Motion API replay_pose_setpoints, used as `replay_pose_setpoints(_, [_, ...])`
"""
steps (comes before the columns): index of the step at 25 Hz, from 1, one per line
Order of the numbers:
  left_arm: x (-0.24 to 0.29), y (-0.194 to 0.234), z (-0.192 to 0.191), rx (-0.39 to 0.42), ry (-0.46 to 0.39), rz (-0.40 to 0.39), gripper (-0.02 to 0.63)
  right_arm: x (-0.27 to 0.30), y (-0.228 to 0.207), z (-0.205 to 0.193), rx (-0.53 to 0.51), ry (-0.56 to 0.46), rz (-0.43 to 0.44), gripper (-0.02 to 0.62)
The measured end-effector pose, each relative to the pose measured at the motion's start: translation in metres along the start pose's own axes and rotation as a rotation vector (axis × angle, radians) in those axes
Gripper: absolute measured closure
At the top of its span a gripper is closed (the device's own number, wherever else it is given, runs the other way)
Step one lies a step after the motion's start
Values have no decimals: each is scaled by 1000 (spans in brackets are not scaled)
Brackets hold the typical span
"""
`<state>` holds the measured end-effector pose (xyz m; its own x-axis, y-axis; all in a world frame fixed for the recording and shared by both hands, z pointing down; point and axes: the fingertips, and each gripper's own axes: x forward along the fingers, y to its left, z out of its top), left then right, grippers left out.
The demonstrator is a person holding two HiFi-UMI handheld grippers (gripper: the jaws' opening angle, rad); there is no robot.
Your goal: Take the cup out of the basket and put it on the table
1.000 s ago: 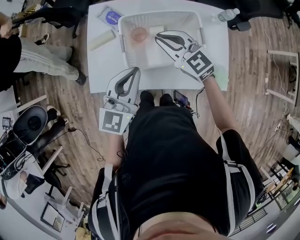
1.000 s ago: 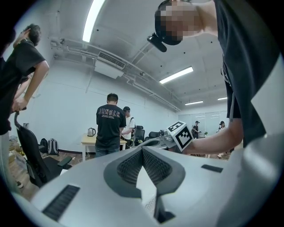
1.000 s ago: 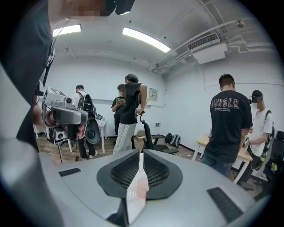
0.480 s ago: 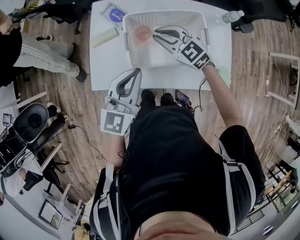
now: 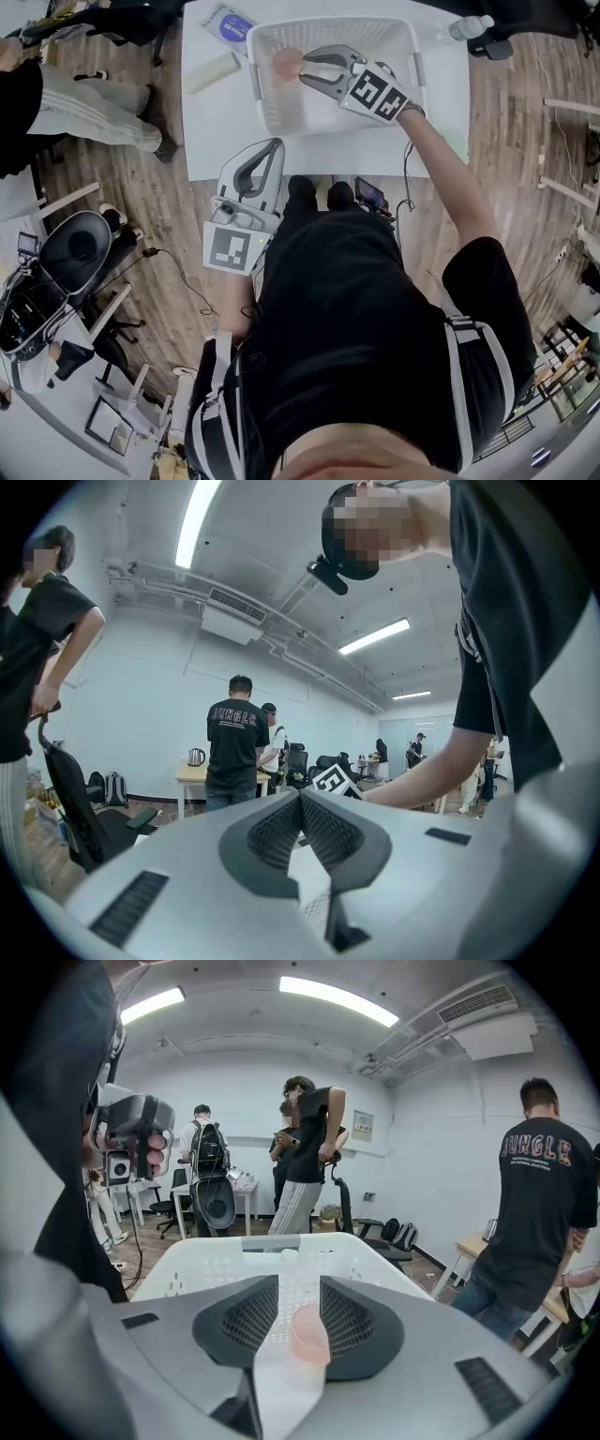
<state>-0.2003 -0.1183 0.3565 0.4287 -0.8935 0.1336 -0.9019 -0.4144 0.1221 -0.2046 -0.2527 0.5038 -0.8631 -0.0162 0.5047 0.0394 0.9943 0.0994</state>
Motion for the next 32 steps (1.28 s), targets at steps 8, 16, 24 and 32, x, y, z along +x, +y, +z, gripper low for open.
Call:
replay_pose_setpoints(8, [-9,5,-4,-14,13,14,586,27,6,-25,-25,66,58,433])
replay_pose_setpoints(16, [-10,10,-9,-23,28,22,586,53,6,-49,-59,147,111,399])
replay_pose_setpoints(24, [-11,13,-14,-35,25,29,586,73,12,-69,-99,220,156,399])
replay_pose_setpoints(32, [-13,17,-17,-53,23,41,586,87,14,-82,-108,258,180,399])
